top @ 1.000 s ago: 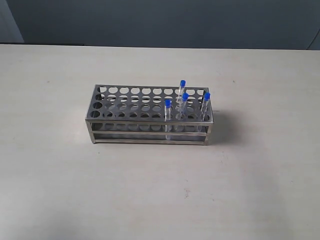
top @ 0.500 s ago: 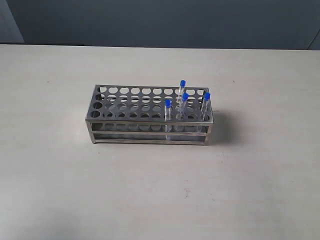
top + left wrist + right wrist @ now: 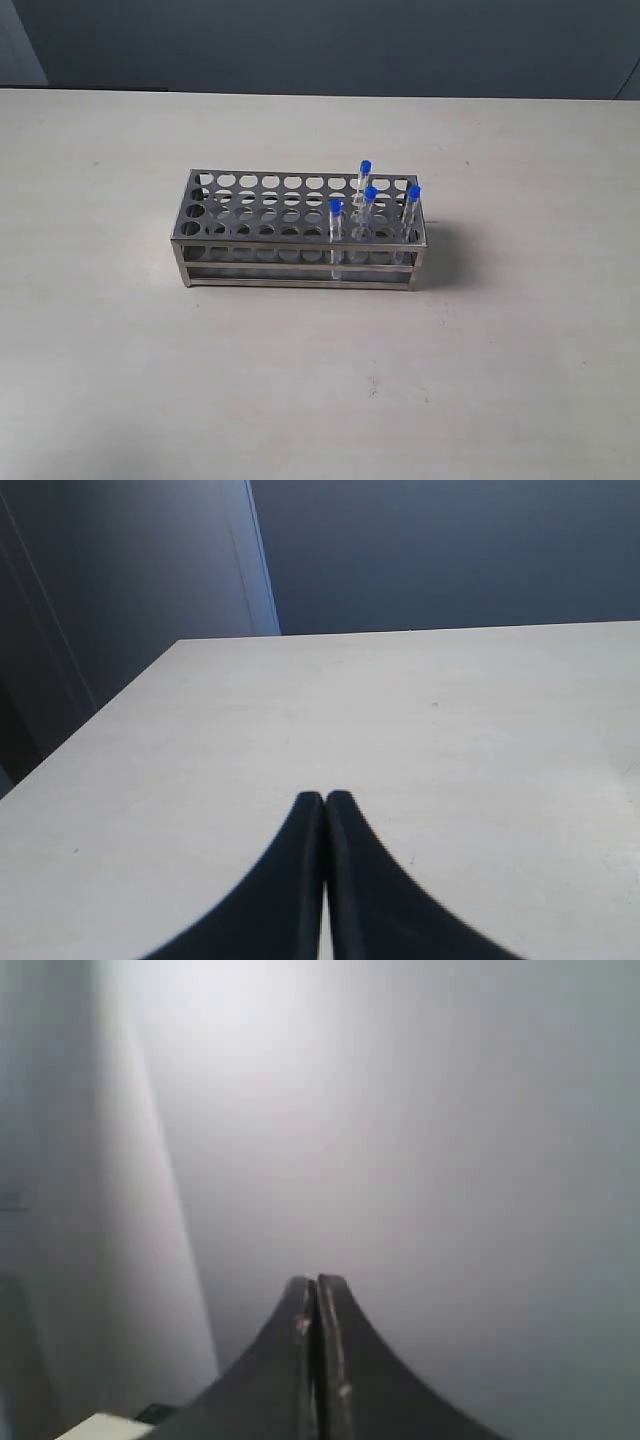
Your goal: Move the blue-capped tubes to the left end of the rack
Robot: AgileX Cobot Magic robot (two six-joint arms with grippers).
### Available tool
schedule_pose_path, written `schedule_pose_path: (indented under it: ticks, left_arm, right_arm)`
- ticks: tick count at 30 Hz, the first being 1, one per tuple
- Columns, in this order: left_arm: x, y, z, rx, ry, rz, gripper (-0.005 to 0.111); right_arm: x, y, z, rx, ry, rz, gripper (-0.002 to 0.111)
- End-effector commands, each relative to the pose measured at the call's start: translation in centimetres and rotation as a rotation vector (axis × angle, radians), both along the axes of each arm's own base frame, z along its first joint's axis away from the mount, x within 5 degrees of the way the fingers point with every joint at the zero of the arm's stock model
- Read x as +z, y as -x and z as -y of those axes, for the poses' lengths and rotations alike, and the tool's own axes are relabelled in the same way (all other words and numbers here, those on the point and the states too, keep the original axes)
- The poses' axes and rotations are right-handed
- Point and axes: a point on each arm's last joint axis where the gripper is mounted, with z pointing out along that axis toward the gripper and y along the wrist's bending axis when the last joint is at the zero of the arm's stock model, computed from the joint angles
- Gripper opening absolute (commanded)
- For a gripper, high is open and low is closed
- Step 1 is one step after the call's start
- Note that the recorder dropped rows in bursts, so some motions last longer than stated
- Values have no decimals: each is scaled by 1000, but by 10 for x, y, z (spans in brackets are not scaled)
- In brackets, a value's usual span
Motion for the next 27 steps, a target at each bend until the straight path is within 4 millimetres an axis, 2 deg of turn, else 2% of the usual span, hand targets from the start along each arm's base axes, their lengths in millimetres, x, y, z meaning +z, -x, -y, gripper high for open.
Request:
schedule_pose_path:
  ticks: [1, 3, 7, 9, 18, 27]
  left_arm:
    - [0, 0, 0, -8, 0, 11, 0]
    - [0, 0, 0, -8, 0, 11, 0]
    - [0, 0, 0, -8, 0, 11, 0]
    - [0, 0, 0, -8, 0, 11, 0]
    - [0, 0, 0, -8, 0, 11, 0]
    - [0, 0, 0, -8, 0, 11, 0]
  right_arm:
    - [-3, 11, -19, 237, 58, 24, -1]
    - [-14, 8, -23, 292, 45, -34, -1]
    - [-46, -19, -18, 228, -210, -305, -1]
    - [-66, -32, -18, 208, -278, -429, -1]
    - [-113, -75, -28, 230, -208, -652, -1]
    - [-162, -115, -37, 238, -252, -891, -1]
